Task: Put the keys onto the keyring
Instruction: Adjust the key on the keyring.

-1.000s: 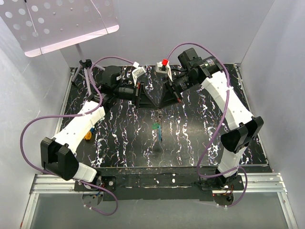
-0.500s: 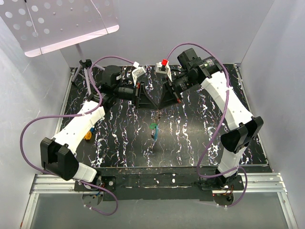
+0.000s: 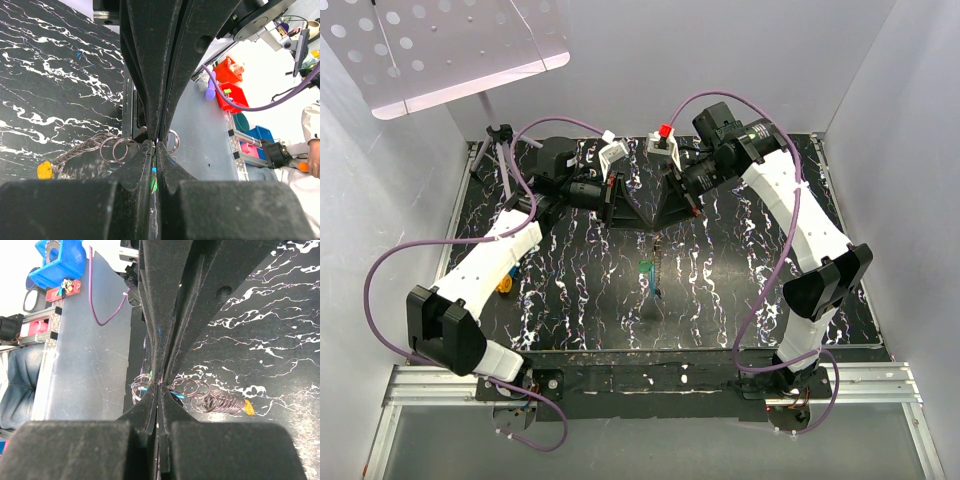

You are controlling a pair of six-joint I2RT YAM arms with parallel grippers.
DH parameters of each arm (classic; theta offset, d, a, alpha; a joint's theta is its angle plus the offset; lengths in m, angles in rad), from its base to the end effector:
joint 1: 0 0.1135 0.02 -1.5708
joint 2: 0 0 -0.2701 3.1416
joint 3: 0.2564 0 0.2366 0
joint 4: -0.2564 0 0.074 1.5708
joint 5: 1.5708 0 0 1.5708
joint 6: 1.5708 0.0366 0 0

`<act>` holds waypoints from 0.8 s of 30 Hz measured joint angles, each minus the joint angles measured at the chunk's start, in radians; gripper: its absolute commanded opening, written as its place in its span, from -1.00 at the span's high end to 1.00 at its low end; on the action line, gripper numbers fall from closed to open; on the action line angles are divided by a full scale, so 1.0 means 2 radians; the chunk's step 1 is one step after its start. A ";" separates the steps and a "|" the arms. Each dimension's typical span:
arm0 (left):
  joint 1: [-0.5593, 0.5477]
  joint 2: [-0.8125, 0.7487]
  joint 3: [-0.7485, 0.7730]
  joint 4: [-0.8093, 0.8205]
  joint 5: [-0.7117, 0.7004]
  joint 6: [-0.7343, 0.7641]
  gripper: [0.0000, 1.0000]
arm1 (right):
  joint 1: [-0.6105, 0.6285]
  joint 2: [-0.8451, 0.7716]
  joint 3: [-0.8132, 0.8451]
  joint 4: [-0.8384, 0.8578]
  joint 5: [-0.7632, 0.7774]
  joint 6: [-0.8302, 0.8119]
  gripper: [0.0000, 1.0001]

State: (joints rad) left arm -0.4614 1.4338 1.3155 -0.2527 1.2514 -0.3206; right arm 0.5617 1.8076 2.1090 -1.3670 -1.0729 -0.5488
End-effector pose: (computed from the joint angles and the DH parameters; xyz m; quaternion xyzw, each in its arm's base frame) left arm 0.2506 -0.1634 0.3826 0.3769 0.6441 -0.6213 0.2388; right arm 0.2608 0.2021 0.4212 -0.5473 0.6399 0.4962 0.2116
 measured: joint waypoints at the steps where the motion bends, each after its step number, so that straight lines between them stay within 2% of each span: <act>1: 0.000 0.000 0.000 -0.001 0.001 0.002 1.00 | 0.000 0.000 0.000 0.000 0.000 0.001 0.97; 6: 0.000 0.000 -0.002 0.010 0.004 -0.009 1.00 | -0.003 0.000 0.000 0.000 -0.006 0.011 0.59; 12: 0.012 -0.012 -0.084 0.194 0.013 -0.145 1.00 | -0.024 0.000 0.010 0.002 -0.025 0.021 0.19; 19: 0.019 -0.012 -0.135 0.369 0.006 -0.287 1.00 | -0.046 -0.004 0.022 0.022 -0.044 0.022 0.14; 24: 0.021 -0.018 -0.157 0.467 -0.012 -0.354 1.00 | -0.045 -0.043 -0.046 0.067 -0.041 0.036 0.14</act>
State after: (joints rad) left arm -0.4198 1.3987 1.0008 0.6823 1.2270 -1.0279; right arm 0.4709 1.7222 2.0163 -1.2331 -1.1542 -0.4767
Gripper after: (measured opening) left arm 0.013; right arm 0.434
